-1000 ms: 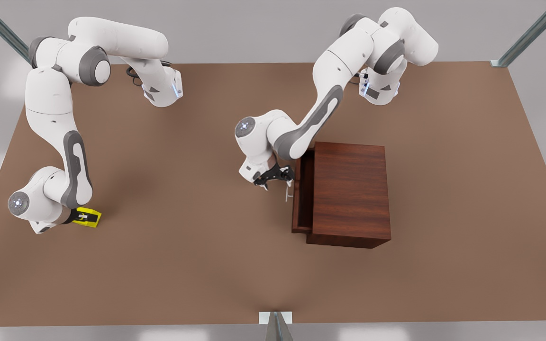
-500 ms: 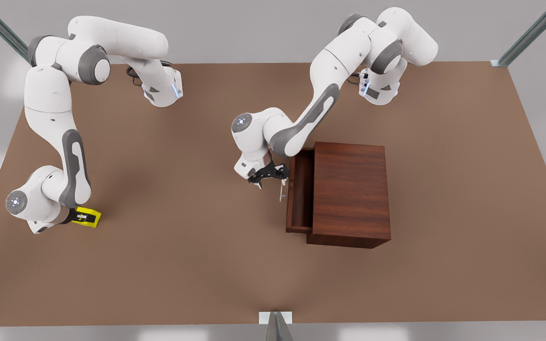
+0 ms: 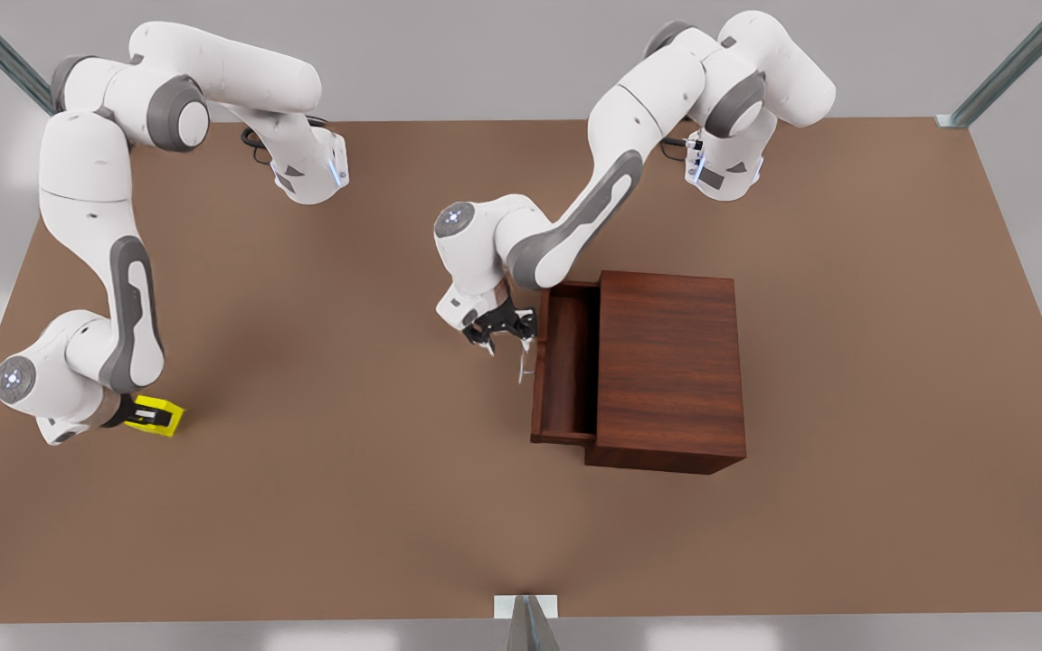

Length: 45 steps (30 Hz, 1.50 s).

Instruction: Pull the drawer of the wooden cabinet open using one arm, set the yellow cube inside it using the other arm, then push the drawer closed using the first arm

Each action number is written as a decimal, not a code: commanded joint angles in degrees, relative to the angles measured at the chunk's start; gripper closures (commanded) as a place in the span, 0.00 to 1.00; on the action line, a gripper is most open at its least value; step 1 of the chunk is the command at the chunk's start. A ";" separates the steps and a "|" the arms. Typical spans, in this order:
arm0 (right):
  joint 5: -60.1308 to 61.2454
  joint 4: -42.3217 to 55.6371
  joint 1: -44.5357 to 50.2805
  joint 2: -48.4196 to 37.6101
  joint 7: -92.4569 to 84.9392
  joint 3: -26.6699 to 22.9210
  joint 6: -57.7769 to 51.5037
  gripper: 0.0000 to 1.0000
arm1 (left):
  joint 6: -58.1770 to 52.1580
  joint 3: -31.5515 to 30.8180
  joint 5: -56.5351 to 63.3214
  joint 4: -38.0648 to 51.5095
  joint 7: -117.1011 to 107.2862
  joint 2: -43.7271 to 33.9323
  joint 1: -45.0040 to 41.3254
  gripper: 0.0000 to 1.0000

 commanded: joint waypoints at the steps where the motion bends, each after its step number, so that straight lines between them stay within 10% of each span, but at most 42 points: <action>1: -0.03 0.15 0.00 -0.65 1.73 -0.08 -1.88 0.24 | -5.59 -1.26 -0.81 1.27 -0.47 -0.47 -0.49 0.00; 9: -0.03 0.59 3.43 -6.53 11.21 0.18 -8.47 0.24 | -27.48 -5.57 -9.07 3.65 8.23 -12.59 5.74 0.00; 14: -0.03 5.51 12.83 -11.02 35.12 0.27 -21.21 0.24 | -41.28 -5.39 -22.34 2.07 56.12 -25.43 42.21 0.00; 16: 0.06 8.15 16.43 -11.02 44.26 0.27 -25.35 0.24 | -26.11 -4.95 -23.67 -17.77 60.97 -39.73 48.81 0.00; 25: 5.42 19.04 34.63 -10.40 87.41 0.63 -33.61 0.24 | -25.11 -3.10 -26.22 -17.44 62.46 -38.44 51.45 0.00; 28: 5.24 29.94 35.86 -4.96 99.20 7.65 -36.42 0.24 | -25.64 -3.10 -26.22 -18.50 62.64 -38.79 51.54 0.00; 34: 5.16 38.29 37.18 0.40 106.58 18.03 -34.76 0.24 | -26.08 -3.45 -25.34 -18.33 62.90 -39.58 51.01 0.00; 45: 4.37 41.98 49.40 8.14 110.45 16.89 -24.38 0.24 | -27.40 -2.58 -25.86 -17.18 65.80 -39.84 52.16 0.00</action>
